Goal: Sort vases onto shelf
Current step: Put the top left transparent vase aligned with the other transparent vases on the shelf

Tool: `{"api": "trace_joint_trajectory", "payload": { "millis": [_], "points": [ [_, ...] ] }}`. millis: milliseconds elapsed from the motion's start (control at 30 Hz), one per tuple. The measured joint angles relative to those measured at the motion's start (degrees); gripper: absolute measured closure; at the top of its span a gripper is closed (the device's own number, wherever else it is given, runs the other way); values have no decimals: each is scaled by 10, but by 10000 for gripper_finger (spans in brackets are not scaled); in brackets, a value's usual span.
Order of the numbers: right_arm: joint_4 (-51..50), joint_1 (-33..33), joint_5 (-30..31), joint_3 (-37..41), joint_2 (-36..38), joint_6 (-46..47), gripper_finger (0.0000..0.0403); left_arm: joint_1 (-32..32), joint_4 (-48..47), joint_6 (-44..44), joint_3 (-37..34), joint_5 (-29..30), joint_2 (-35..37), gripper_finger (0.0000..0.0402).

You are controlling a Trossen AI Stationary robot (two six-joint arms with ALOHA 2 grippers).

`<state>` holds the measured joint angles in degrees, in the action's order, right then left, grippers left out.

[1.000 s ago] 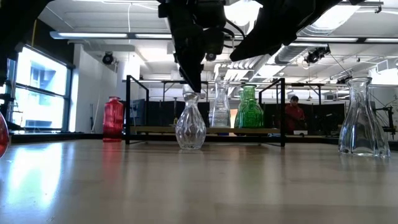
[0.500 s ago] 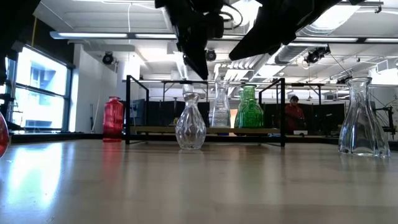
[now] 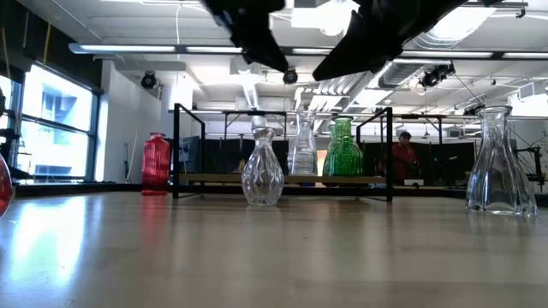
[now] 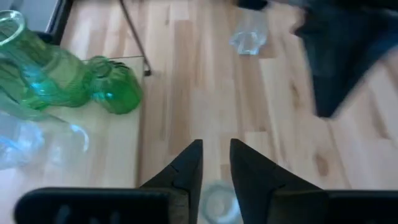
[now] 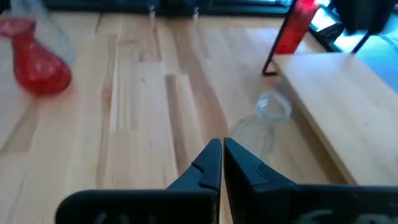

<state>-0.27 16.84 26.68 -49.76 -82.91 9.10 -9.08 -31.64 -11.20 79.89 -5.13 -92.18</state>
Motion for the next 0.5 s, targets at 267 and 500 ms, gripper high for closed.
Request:
{"api": "trace_joint_trajectory", "payload": {
  "millis": [267,500],
  "points": [
    [71,-30,33,0,-15,28,383,36,299,35,-254,-5,176,378],
    [147,-54,31,0,-64,29,262,47,432,40,-397,6,311,392]
  ]
}}
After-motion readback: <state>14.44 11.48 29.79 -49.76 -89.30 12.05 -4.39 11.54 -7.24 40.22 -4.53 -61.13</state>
